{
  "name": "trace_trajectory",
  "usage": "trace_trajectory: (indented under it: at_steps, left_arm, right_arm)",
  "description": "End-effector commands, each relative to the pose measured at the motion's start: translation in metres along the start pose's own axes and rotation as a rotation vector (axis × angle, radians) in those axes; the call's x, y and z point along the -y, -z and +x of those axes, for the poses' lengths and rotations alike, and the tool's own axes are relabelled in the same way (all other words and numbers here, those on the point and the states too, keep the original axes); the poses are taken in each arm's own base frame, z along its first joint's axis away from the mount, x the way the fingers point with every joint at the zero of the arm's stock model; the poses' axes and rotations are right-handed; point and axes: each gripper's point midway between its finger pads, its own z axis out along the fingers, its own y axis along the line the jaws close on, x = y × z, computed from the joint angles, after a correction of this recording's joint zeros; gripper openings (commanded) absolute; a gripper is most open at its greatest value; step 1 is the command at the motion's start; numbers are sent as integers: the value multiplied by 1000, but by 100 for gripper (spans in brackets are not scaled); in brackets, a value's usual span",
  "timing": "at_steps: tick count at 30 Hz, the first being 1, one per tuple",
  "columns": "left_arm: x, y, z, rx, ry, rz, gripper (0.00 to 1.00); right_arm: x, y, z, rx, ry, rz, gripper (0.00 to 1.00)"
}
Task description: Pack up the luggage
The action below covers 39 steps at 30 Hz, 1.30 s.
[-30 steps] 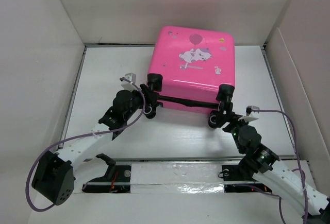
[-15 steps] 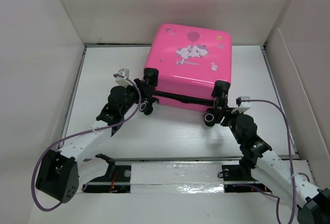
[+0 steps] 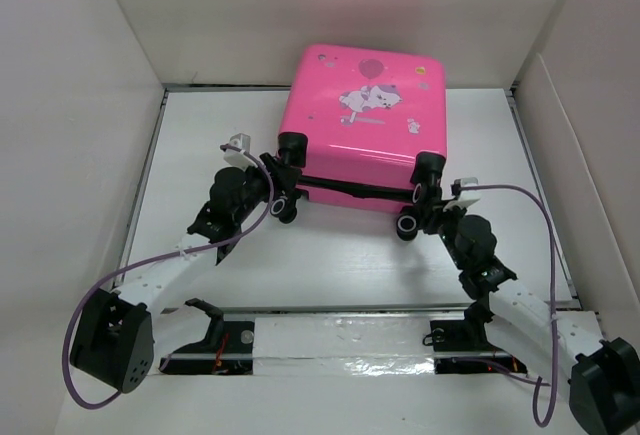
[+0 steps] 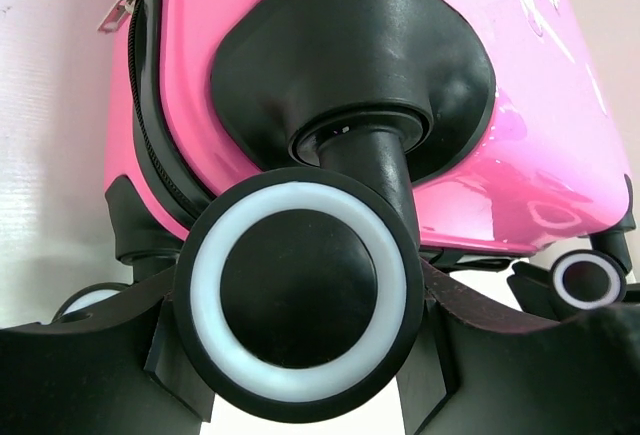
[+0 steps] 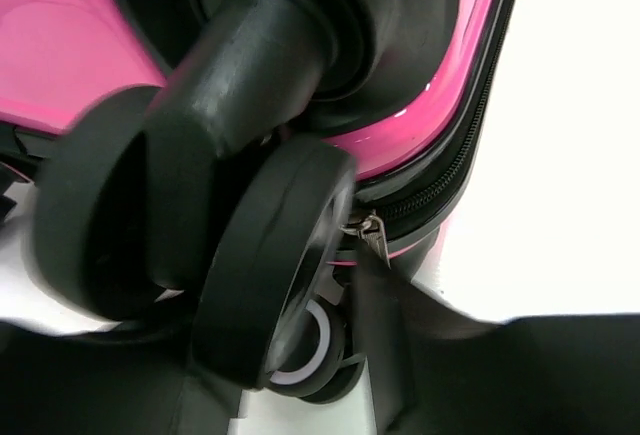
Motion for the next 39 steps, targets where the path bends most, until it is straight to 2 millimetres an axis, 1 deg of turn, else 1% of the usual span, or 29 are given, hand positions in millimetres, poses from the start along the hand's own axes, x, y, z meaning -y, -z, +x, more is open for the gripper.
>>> trace_trajectory:
  at_steps: [1,2,4,5,6,7,8,9,12,13,14,15,16,17,18,19,20,23,24,27,29,30,33,34,35,36,37,38,39]
  left_arm:
    - [38,10,-87,321,56,116,0]
    - [40,11,-88,324,54,120,0]
    - [41,12,-89,328,57,127,0]
    - [41,12,-89,330,58,124,0]
    - [39,12,-89,329,52,116,0]
    - [40,14,-92,338,49,113,0]
    - [38,14,-94,350,47,100,0]
    - [37,16,-95,356,46,91,0]
    - [36,19,-104,384,27,69,0]
    - [38,19,-105,384,22,72,0]
    - [41,18,-104,376,21,84,0]
    - [42,18,-104,376,23,95,0]
    - [43,18,-103,372,26,103,0]
    - [41,16,-98,358,30,103,0]
    - [40,14,-97,354,30,100,0]
    - [39,14,-96,353,31,97,0]
    - [37,13,-95,352,31,92,0]
    - [36,13,-95,355,30,90,0]
    - [37,13,-95,355,28,92,0]
    - [37,13,-97,358,28,88,0]
    - [33,11,-96,361,25,73,0]
    - [29,12,-97,369,17,52,0]
    - [22,11,-95,371,6,26,0]
    - [21,11,-94,368,4,25,0]
    - [21,10,-92,361,6,31,0]
    - [20,10,-89,355,6,34,0]
    - [21,10,-89,356,8,37,0]
    - [20,9,-88,352,9,35,0]
    - [19,9,-86,347,7,33,0]
  right_arm:
    - [8,-1,-34,142,-37,38,40]
    - [12,0,-34,151,-50,53,35]
    - [16,3,-31,159,-70,56,34]
    - [21,3,-30,156,-77,72,35]
    - [26,5,-27,144,-93,94,47]
    - [27,6,-28,142,-101,103,53]
    - [32,8,-29,146,-110,125,57]
    - [38,12,-30,149,-126,150,58]
    - [36,12,-31,157,-116,103,59]
    - [40,9,-27,139,-107,106,60]
    - [38,5,-30,133,-93,85,60]
    - [28,1,-31,119,-71,21,60]
    - [28,-4,-29,97,-64,4,60]
    - [21,-13,-19,39,-55,-38,59]
    - [13,-17,-19,36,-41,-83,56]
    - [13,-20,-18,31,-40,-87,51]
    - [12,-23,-20,54,-40,-94,47]
    - [17,-22,-33,118,-47,-64,46]
    - [18,-22,-41,139,-43,-50,45]
    - [21,-24,-48,151,-11,-34,45]
    - [21,-25,-50,154,-1,-34,50]
    - [24,-25,-45,145,-3,-31,56]
    - [18,-30,-45,148,24,-97,57]
    - [18,-35,-37,112,27,-106,56]
    - [16,-40,-42,114,30,-119,55]
    - [11,-42,-47,136,25,-143,51]
    - [10,-44,-48,148,18,-151,49]
    - [10,-48,-42,139,7,-154,46]
    - [8,-48,-47,170,3,-166,37]
